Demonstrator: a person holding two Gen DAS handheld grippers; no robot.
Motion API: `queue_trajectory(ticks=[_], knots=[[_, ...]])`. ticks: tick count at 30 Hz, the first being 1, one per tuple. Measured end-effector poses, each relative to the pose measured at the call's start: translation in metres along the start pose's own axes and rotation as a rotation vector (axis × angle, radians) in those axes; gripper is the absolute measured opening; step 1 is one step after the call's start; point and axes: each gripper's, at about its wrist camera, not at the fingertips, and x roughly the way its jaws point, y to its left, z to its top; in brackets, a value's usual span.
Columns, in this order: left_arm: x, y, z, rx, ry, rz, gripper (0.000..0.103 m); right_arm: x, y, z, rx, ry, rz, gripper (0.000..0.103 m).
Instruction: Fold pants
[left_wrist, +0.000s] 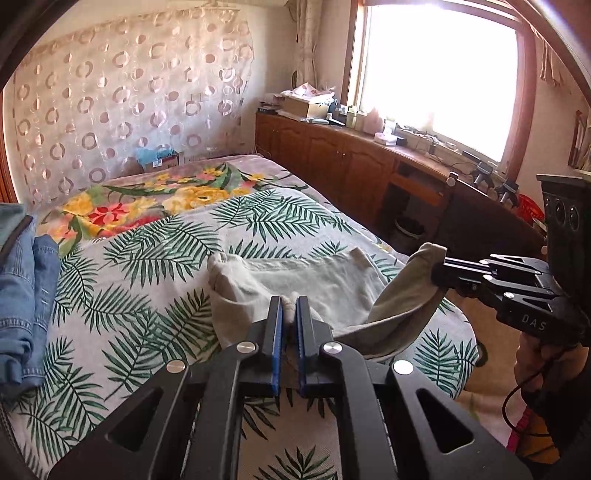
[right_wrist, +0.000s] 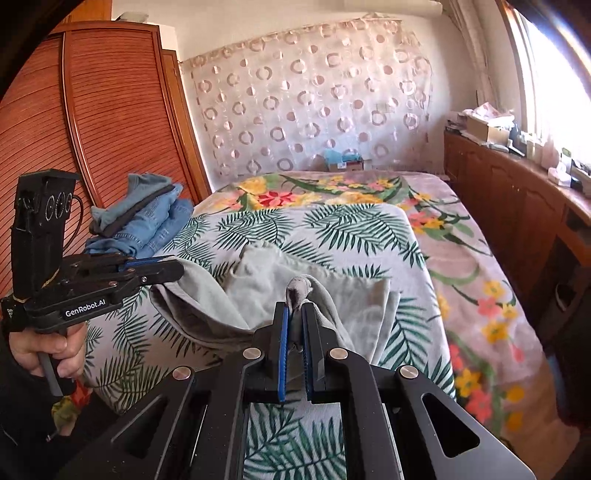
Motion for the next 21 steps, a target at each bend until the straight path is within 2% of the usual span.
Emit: queue_trajectory(ticks=[16,21], knots=[[0.050,0.018,0.020,0.009,0.076,0.040,0.008,0.042,-0.005,0.013,-0.039,0.031,-0.040,0.007],[0.061,0.026,0.026,-0.025,0.078,0.041,0.008,0.053,-0.010,0.018,-0.026,0.042,-0.052,0.007]])
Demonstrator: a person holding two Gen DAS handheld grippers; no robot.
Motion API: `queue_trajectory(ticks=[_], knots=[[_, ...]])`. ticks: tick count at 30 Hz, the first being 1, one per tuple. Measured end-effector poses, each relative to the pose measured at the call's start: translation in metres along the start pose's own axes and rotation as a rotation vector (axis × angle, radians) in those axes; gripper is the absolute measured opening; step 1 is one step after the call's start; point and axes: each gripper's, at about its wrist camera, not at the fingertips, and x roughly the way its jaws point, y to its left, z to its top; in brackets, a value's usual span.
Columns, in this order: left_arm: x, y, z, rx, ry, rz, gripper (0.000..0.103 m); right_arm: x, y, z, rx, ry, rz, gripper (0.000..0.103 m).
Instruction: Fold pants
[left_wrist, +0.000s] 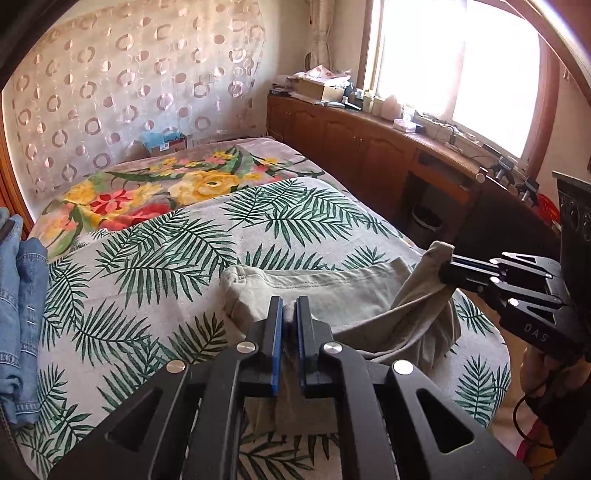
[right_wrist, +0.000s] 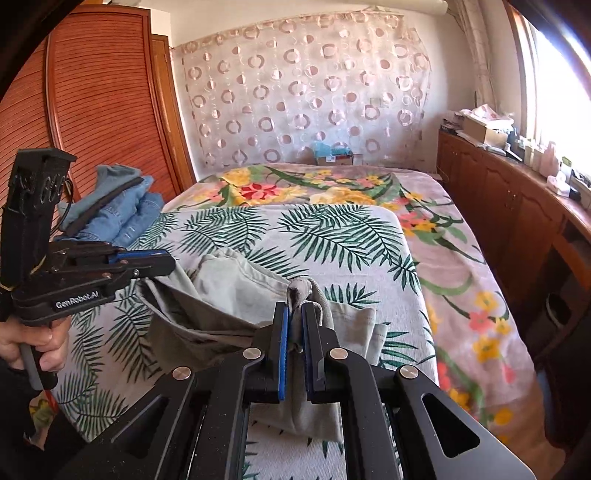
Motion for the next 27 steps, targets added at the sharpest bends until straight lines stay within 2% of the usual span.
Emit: queue_trajectory(ticks=[9,18,27], knots=[[0.015,0.003,0.019,-0.004,-0.004,0.020,0.008,0.007,0.001,0.015,0.022,-0.016,-0.025,0.006],[0.041,0.010,0.029,-0.004,0.040,0.031,0.008,0.035,-0.004,0.006,0.040,0.047,-0.038,0.006],[0.027,0.009,0.026,-0.026,0.015,0.003,0.009,0.024,-0.012,0.016,0.067,0.033,-0.023,0.009]])
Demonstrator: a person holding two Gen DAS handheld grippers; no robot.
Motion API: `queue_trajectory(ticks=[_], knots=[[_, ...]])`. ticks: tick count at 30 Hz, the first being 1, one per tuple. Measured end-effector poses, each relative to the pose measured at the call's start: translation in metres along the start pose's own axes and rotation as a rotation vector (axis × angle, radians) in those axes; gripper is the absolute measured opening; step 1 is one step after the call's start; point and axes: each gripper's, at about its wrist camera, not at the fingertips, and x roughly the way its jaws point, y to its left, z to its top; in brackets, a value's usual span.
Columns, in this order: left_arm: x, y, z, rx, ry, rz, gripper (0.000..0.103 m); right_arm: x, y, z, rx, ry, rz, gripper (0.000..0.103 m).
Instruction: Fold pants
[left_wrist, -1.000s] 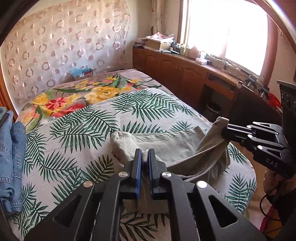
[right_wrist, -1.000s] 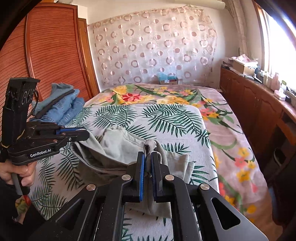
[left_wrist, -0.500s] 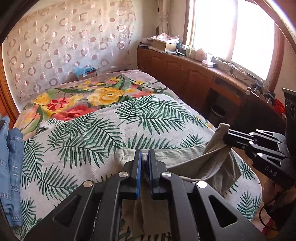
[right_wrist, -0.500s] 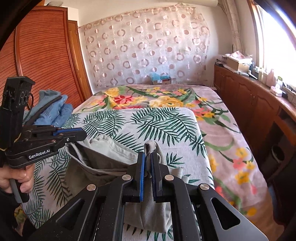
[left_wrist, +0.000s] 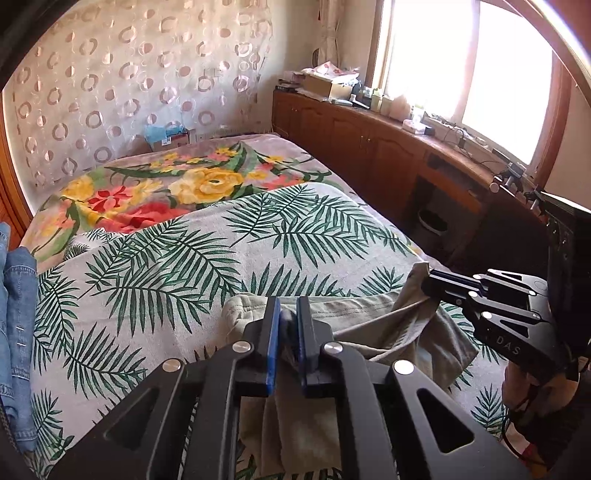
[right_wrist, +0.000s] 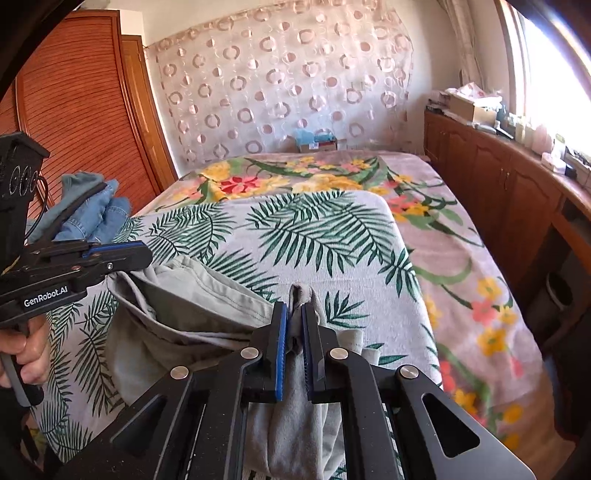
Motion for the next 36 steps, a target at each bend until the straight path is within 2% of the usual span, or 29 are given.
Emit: queue_trajectory(ticks=[3,6,9,10,13,17,28,36], knots=[[-0.006,0.001,-0.001,0.004,-0.004,0.004,0.013,-0.007,-0.002,0.002,-0.010,-0.017,-0.028,0.012],[-0.012,0.003,-0.002,0.007,-0.013,0.015,0.021,-0.011,-0.004,0.002,-0.017,-0.026,-0.045,0.017],[-0.015,0.007,-0.003,0.005,-0.024,0.019,0.038,-0.017,-0.009,0.001,-0.009,-0.031,-0.050,0.022],[-0.015,0.009,-0.005,0.005,-0.023,0.019,0.048,-0.018,-0.011,-0.001,-0.008,-0.027,-0.048,0.022],[-0.010,0.013,-0.012,0.003,0.004,0.021,0.053,-0.018,-0.012,-0.006,-0.008,-0.011,-0.052,0.024],[-0.008,0.016,-0.022,-0.004,0.009,0.017,0.079,-0.015,-0.015,-0.012,0.000,0.017,-0.045,0.027],[-0.028,0.027,-0.039,-0.034,-0.028,-0.001,0.080,-0.002,-0.014,-0.008,-0.040,0.088,0.010,0.027],[-0.005,0.024,-0.043,-0.007,0.033,0.006,0.080,0.024,-0.021,0.009,-0.061,0.113,-0.038,0.027]])
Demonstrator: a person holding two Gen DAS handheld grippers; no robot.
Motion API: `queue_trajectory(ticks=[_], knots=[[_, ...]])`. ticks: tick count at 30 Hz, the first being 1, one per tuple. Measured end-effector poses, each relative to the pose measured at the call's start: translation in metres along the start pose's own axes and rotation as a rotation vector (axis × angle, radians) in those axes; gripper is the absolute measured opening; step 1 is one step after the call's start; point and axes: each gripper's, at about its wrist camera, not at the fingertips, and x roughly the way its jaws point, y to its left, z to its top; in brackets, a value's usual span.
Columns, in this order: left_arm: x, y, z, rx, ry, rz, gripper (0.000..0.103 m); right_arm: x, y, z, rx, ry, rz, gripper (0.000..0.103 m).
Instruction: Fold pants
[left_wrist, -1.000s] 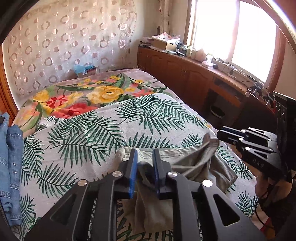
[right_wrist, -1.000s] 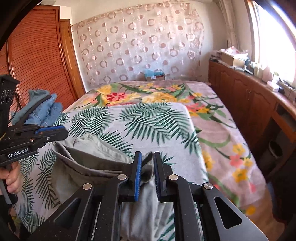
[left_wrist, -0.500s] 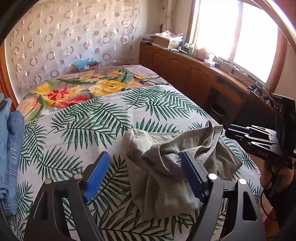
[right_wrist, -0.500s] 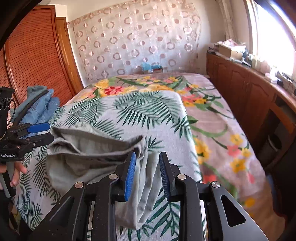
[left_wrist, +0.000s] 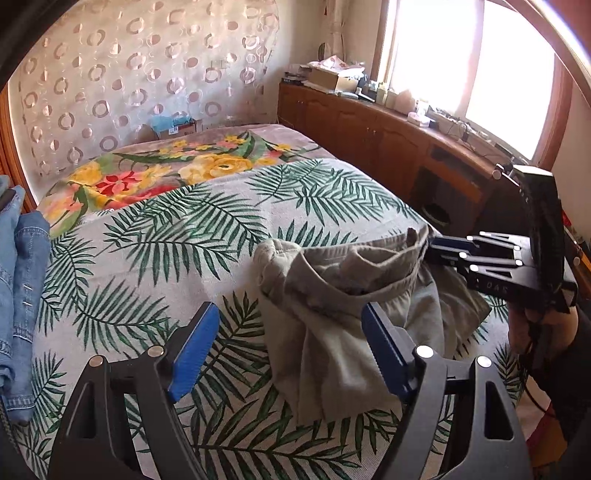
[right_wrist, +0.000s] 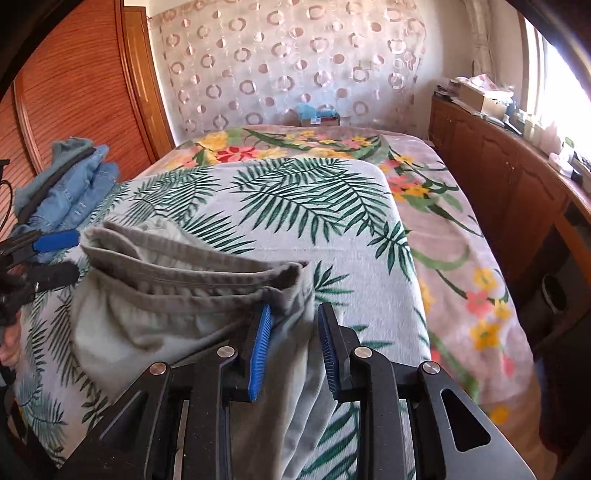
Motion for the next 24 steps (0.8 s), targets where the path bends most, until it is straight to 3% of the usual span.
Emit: queue_trajectory(ticks=[8,20,24], knots=[[0.030,-0.007,0.003,0.046,0.060,0.033,0.080,-0.007,-0.016,0.000,0.049,-0.019,-0.063,0.027],[0.053,-0.002,0.018,0.050,0.072,0.077,0.080,-0.037,0.004,-0.027,0.013,0.012,0.062,0.027],[0.056,-0.001,0.016,0.044,0.080,0.081,0.080,-0.041,0.007,-0.035,0.005,0.037,0.056,0.027]])
